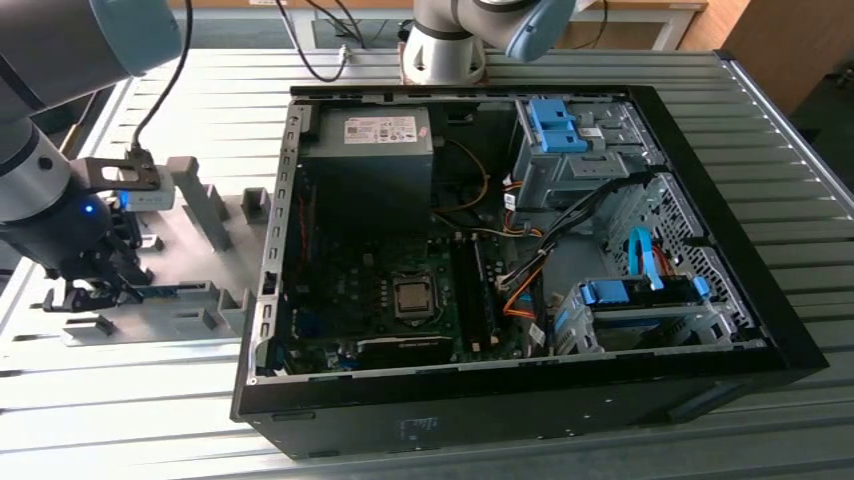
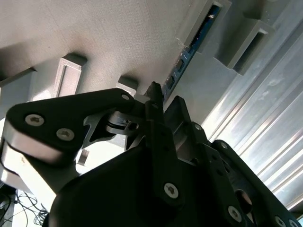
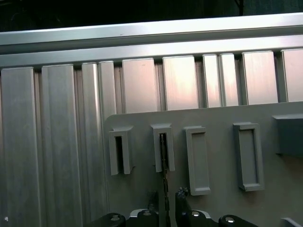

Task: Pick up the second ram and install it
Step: 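Pick up the second ram and move it above second insertion slot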

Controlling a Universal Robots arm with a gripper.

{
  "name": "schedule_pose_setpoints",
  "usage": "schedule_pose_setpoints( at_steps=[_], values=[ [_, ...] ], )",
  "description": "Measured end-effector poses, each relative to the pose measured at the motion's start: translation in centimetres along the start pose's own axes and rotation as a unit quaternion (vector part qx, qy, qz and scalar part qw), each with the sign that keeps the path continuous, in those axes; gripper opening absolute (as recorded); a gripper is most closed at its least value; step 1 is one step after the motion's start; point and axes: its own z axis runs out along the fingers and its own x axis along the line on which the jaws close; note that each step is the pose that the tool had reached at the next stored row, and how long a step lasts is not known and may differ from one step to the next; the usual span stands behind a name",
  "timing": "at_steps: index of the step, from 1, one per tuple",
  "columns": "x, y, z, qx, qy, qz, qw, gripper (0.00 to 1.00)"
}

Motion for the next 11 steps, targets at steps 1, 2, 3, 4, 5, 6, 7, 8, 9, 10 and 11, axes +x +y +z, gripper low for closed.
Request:
schedule_pose_setpoints(
  at_steps=[1,2,3,4,5,6,7,8,9,10,11],
  values=[
    [0.00,0.00,0.01,0.0000,0.0000,0.000,1.0000,0.32],
    [0.00,0.00,0.01,0.0000,0.0000,0.000,1.0000,0.25],
    [0.00,0.00,0.03,0.0000,0.0000,0.000,1.0000,0.25],
    [0.00,0.00,0.07,0.0001,-0.0001,0.000,1.0000,0.25],
    [0.00,0.00,0.10,0.0001,-0.0001,0.000,1.0000,0.25],
    [0.00,0.00,0.14,0.0000,-0.0001,0.000,1.0000,0.25],
    [0.01,0.00,0.21,0.0001,-0.0001,0.000,1.0000,0.25],
    [0.01,0.00,0.27,0.0001,-0.0001,0.000,1.0000,0.25],
    [0.01,0.00,0.32,0.0000,-0.0002,0.000,1.0000,0.25],
    [0.01,0.00,0.36,0.0000,-0.0002,0.000,1.0000,0.25],
    [0.01,0.00,0.37,-0.0001,-0.0002,0.000,1.0000,0.25]
  ],
)
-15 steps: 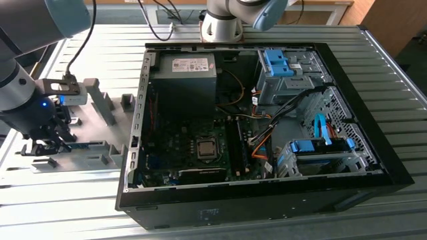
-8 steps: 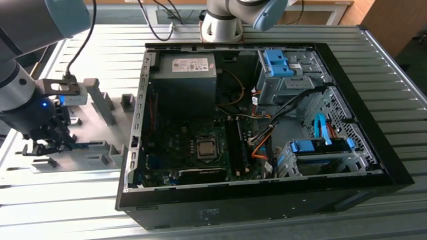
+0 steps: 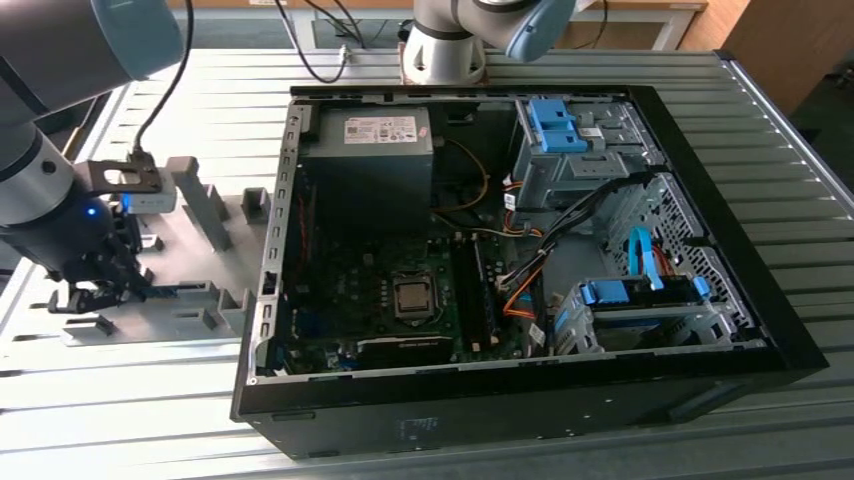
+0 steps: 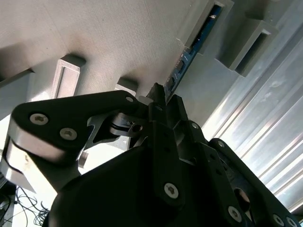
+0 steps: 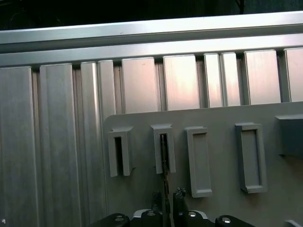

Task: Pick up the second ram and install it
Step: 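Pick up the second ram and move it above second insertion slot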

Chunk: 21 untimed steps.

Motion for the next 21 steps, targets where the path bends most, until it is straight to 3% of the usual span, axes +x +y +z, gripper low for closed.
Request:
schedule_pose_setpoints(
  at_steps=[2,3,14,17,21],
  values=[
    [0.00,0.00,0.02,0.0000,0.0000,0.000,1.0000,0.24],
    [0.00,0.00,0.04,0.0000,-0.0001,0.000,1.0000,0.16],
    [0.02,-0.01,0.10,0.0000,-0.0001,-0.002,1.0000,0.14],
    [0.02,0.00,0.12,-0.0009,0.0000,-0.025,0.9997,0.14],
    [0.03,0.00,0.19,-0.0022,-0.0001,-0.061,0.9981,0.14]
  ],
)
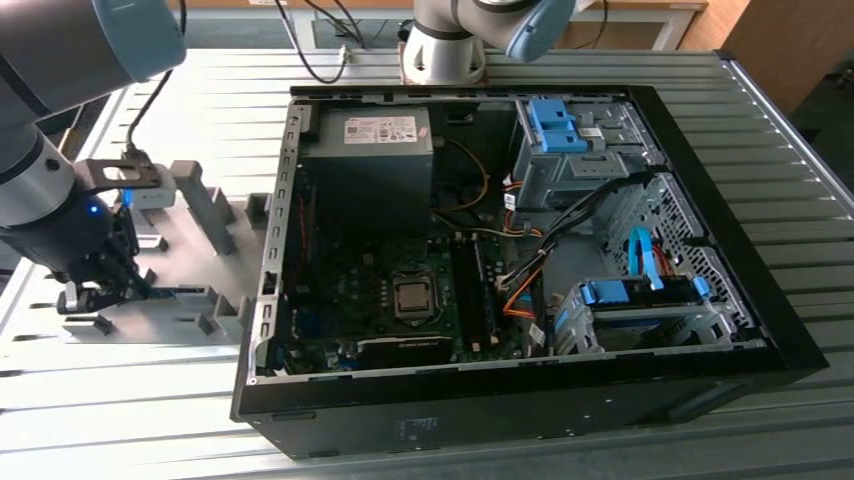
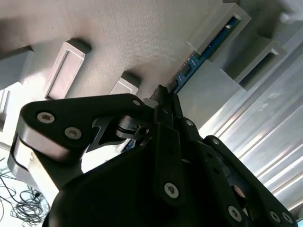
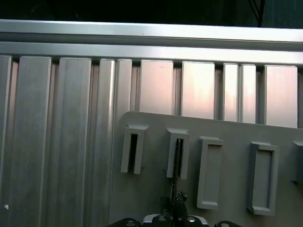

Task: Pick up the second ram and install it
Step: 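Pick up the second ram and move it above second insertion slot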

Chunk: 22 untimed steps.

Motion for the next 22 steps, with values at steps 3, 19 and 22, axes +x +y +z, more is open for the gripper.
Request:
schedule_pose_setpoints(
  at_steps=[3,19,22],
  values=[
    [0.00,0.01,0.03,-0.0009,-0.0001,-0.027,0.9996,0.14],
    [-0.01,0.00,-0.24,-0.0012,-0.0002,-0.039,0.9992,0.14],
    [-0.01,0.00,-0.23,-0.0009,0.0002,-0.025,0.9997,0.14]
  ],
)
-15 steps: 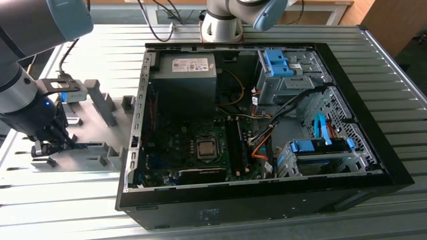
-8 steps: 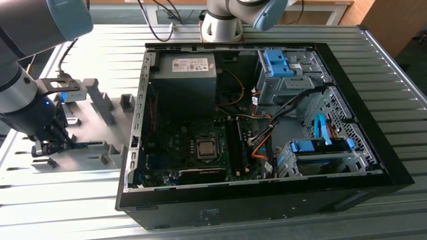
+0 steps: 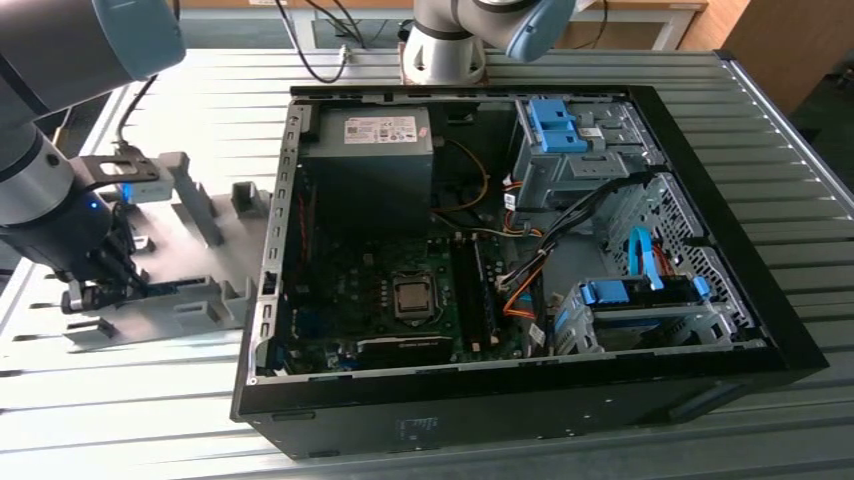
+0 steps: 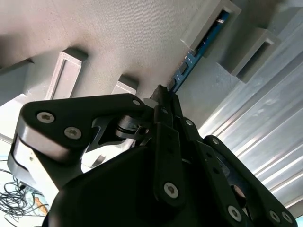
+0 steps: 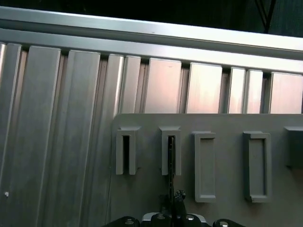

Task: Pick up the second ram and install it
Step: 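Pick up the second ram and move it above second insertion slot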

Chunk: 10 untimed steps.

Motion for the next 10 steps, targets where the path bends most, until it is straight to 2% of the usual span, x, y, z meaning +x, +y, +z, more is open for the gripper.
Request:
schedule_pose_setpoints(
  at_steps=[3,7,10],
  values=[
    [0.00,-0.01,0.04,0.0009,0.0000,0.023,0.9997,0.14],
    [0.00,0.00,0.04,0.0010,0.0000,0.026,0.9997,0.14],
    [0.00,0.00,0.04,0.0015,0.0001,0.043,0.9991,0.14]
  ],
)
